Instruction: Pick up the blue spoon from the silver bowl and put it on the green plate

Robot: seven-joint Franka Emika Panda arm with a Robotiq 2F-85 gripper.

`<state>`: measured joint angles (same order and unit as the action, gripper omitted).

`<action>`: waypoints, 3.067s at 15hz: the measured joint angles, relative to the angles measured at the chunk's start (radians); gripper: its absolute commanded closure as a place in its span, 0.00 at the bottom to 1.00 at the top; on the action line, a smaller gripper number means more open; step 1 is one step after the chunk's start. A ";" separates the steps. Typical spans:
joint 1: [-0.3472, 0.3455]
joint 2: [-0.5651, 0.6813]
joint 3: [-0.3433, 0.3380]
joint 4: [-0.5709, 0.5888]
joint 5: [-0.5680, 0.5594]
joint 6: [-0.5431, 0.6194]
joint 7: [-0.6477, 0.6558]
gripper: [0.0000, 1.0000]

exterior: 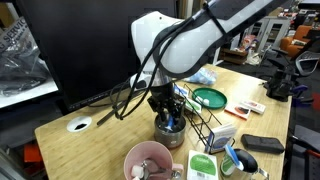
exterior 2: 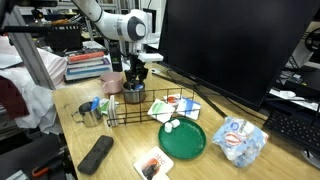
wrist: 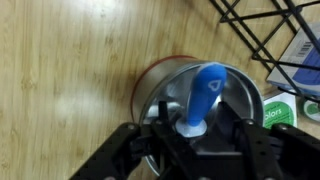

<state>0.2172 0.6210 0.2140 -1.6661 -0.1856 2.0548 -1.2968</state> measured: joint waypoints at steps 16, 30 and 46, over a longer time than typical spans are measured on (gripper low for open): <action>-0.007 0.021 0.002 0.055 0.011 -0.027 -0.015 0.94; -0.083 -0.160 -0.031 -0.004 0.055 0.047 0.173 0.94; -0.190 -0.558 -0.152 -0.483 0.137 0.234 0.618 0.77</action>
<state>0.0276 0.0627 0.0622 -2.1489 -0.0486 2.2889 -0.6783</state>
